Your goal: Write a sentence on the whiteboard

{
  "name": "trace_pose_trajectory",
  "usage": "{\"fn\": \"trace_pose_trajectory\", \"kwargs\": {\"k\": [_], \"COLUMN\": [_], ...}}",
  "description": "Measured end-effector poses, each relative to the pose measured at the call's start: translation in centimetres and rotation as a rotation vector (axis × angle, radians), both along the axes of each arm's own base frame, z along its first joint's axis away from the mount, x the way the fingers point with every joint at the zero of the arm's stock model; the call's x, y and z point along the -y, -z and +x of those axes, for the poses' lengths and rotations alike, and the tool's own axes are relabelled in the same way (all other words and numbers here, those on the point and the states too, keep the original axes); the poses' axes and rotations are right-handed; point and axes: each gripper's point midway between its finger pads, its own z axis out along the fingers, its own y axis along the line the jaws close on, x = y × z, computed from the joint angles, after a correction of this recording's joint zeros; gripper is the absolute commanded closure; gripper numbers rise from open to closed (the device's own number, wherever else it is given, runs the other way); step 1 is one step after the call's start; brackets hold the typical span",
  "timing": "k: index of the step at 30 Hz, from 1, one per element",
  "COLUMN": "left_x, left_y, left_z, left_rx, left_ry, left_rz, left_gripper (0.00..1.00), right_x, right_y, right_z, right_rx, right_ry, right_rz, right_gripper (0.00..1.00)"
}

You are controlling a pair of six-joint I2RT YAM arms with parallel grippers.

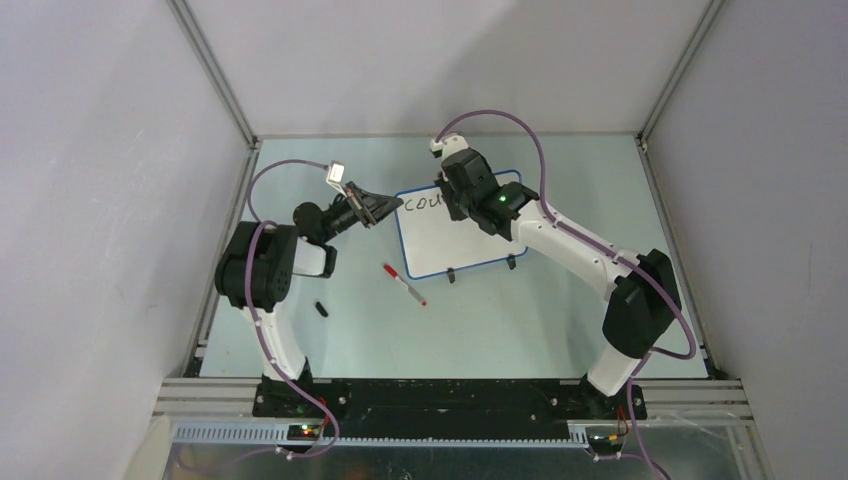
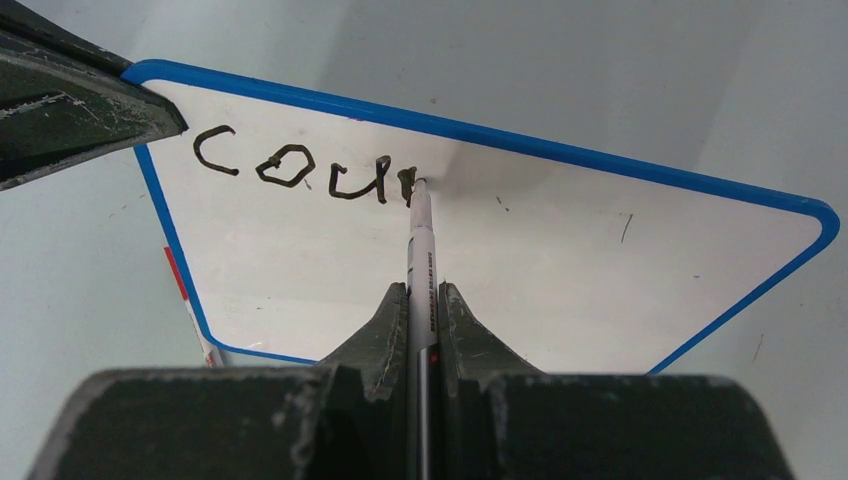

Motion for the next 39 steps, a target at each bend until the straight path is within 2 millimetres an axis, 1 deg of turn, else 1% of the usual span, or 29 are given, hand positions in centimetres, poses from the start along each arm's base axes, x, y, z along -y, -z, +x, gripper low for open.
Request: {"fn": "trace_pose_trajectory", "kwargs": {"k": [7,17,27,30,35,39], "left_x": [0.0,0.0,0.0,0.0,0.0,0.0], "left_y": [0.0,0.0,0.0,0.0,0.0,0.0], "left_z": [0.0,0.0,0.0,0.0,0.0,0.0], "left_rx": [-0.001,-0.002,-0.002,0.001,0.001,0.001], "left_ry": [-0.001,-0.002,-0.001,0.000,0.000,0.000], "left_rz": [0.000,0.000,0.000,0.000,0.000,0.000], "left_gripper": [1.00,1.00,1.00,1.00,1.00,1.00], "right_x": [0.1,0.8,0.7,0.8,1.9,2.4], "right_y": [0.0,-0.3,-0.4,-0.9,-2.0,-2.6], "right_z": [0.1,0.8,0.7,0.6,-0.1,-0.2], "right_rx": [-0.001,0.002,0.000,0.008,0.023,0.033], "right_ry": [0.004,0.025,0.019,0.018,0.023,0.031], "right_rz": [0.001,0.006,0.011,0.022,0.044,0.057], "right_gripper": [1.00,1.00,1.00,1.00,1.00,1.00]}}
